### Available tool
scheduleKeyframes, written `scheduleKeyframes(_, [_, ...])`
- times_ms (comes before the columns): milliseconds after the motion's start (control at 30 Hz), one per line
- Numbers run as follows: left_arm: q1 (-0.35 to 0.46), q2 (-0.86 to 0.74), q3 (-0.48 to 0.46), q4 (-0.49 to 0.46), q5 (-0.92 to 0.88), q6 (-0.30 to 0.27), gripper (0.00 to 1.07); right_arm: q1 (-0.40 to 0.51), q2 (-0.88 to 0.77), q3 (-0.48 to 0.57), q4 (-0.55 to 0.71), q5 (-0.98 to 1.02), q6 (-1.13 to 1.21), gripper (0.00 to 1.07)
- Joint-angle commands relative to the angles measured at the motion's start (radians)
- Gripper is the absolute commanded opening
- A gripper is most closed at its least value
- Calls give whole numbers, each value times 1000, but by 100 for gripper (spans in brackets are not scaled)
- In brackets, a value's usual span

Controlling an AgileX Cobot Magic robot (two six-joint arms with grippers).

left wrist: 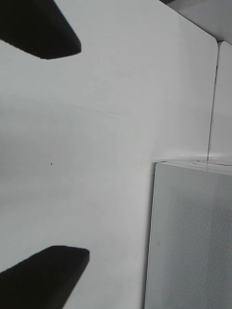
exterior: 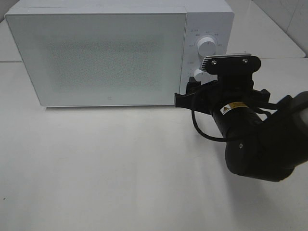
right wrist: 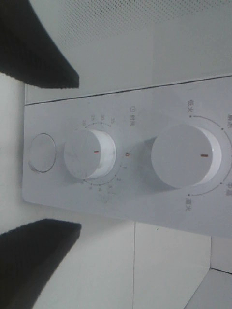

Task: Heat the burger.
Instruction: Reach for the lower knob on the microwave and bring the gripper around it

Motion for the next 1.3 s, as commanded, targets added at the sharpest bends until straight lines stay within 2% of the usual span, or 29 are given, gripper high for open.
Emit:
scheduleKeyframes(33, [2, -26, 5, -4, -1, -4, 98, -19, 32, -47, -21, -128, 5, 74])
scheduleKeyframes(700, [2, -26, 5, -4, -1, -4, 98, -88, 168, -197, -76, -60, 9, 74])
scheduleKeyframes(1300, [2, -26, 5, -4, -1, -4, 98, -123, 190, -208, -87, -42, 12, 74])
